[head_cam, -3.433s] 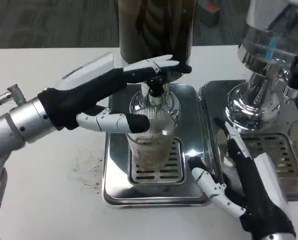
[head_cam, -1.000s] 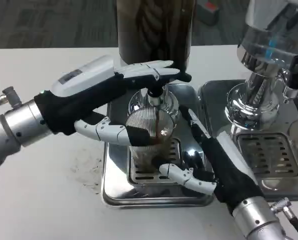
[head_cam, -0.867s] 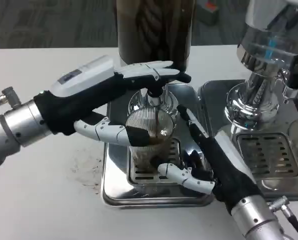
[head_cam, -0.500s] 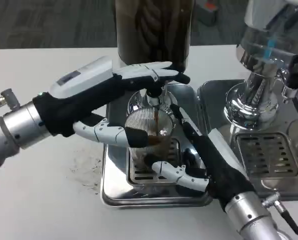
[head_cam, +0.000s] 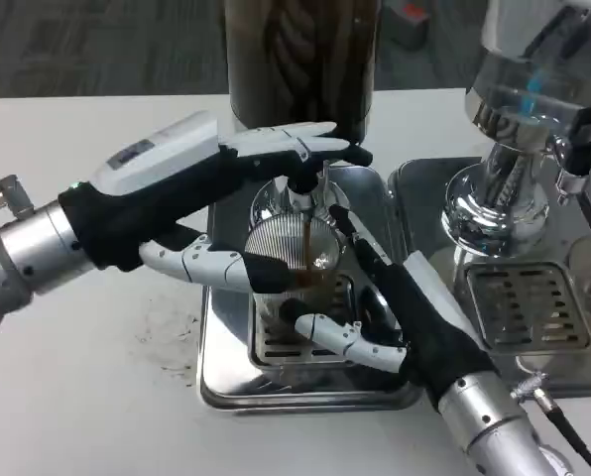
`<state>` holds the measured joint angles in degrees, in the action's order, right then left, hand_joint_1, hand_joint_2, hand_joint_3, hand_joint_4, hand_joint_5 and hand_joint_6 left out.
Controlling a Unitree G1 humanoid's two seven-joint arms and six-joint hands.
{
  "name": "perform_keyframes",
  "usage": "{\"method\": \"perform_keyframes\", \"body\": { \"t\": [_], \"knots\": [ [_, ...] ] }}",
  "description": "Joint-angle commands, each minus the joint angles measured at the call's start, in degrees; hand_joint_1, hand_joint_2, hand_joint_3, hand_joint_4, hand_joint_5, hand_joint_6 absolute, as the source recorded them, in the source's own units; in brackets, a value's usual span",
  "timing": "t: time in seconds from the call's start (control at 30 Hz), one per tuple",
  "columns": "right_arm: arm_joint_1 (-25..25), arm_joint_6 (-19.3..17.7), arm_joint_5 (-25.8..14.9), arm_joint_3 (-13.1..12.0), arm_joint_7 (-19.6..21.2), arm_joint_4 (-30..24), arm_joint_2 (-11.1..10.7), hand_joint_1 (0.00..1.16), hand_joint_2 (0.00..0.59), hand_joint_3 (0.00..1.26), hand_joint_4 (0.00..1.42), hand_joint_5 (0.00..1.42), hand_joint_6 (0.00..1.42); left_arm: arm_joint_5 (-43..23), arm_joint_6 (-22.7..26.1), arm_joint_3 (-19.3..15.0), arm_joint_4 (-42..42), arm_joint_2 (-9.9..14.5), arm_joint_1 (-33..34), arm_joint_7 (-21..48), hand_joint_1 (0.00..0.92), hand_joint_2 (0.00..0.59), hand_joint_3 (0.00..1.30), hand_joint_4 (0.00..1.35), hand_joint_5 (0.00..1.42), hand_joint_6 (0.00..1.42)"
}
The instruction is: Grasp the cup under the faucet to collect the drink, then remove the cup.
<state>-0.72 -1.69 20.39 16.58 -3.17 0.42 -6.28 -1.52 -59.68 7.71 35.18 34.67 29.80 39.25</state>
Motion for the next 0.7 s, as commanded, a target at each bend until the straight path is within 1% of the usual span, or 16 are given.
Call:
{"method": "perform_keyframes", "body": {
  "t": [0.03, 0.37, 0.7],
  "knots": [
    [0.9, -0.1, -0.7, 0.2, -0.2, 1.2, 0.4, 0.53, 0.193, 0.00, 0.00, 0.00, 0.00, 1.6, 0.3, 0.4, -0.1, 1.1, -1.3, 0.6, 0.000, 0.089, 0.20, 0.08, 0.08, 0.12],
    [2.3, -0.3, -1.0, 0.5, -0.1, 2.8, 0.7, 0.53, 0.193, 0.00, 0.00, 0.00, 0.00, 1.7, 0.3, 0.4, -0.1, 1.3, -1.6, 0.2, 0.000, 0.090, 0.20, 0.08, 0.08, 0.12],
    [2.4, -0.6, -1.3, 0.3, -0.1, 3.4, 0.9, 0.52, 0.193, 0.00, 0.00, 0.00, 0.00, 1.0, 1.1, -0.2, 0.8, 1.0, -2.3, -0.8, 0.000, 0.090, 0.20, 0.08, 0.08, 0.12]
  ]
}}
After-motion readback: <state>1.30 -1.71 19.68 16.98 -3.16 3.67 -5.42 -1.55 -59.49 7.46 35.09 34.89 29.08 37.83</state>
